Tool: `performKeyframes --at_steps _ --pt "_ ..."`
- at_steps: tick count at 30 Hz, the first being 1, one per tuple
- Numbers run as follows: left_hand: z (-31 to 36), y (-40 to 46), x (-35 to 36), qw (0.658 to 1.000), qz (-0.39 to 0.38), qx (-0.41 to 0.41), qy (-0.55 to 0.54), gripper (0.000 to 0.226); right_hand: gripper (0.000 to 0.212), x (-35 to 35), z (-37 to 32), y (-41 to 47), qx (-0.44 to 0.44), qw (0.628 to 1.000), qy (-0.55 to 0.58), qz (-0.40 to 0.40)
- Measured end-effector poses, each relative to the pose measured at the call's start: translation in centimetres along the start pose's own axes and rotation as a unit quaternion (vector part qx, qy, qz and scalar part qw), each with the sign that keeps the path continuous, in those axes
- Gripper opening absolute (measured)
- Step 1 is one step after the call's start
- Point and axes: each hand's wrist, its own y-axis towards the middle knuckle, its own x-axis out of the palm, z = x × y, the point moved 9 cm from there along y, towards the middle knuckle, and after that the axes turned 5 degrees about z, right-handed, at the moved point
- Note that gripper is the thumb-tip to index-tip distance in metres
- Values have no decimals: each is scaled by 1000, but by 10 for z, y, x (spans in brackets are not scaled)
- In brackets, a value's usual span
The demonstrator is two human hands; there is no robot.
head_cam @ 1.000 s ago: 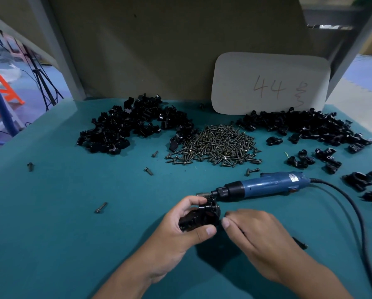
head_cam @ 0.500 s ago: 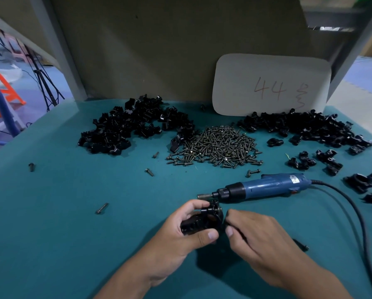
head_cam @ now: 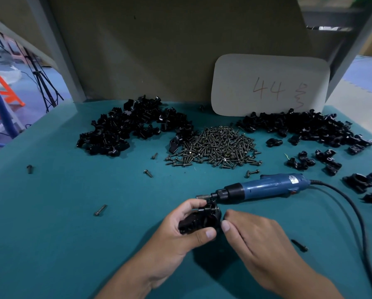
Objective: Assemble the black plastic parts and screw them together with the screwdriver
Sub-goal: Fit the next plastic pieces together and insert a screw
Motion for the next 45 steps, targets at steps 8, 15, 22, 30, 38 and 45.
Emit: performKeyframes --at_steps 8,15,22,30,38,45 --pt "1 0 -5 999 38 -1 15 57 28 -8 -6 3 -57 995 -52 62" --pt "-1 -1 -1 999 25 10 47 46 32 -7 -1 1 13 997 -53 61" --pt "3 0 -1 996 27 17 89 47 36 9 8 -4 25 999 19 -41" --pt "5 -2 2 994 5 34 107 41 27 9 2 -3 -12 999 -33 -33" --pt "0 -2 8 999 -26 -23 -4 47 28 2 -1 -1 -27 999 -29 -9" --pt "2 -3 2 1000 -23 -12 14 46 30 3 -3 1 -40 999 -32 -11"
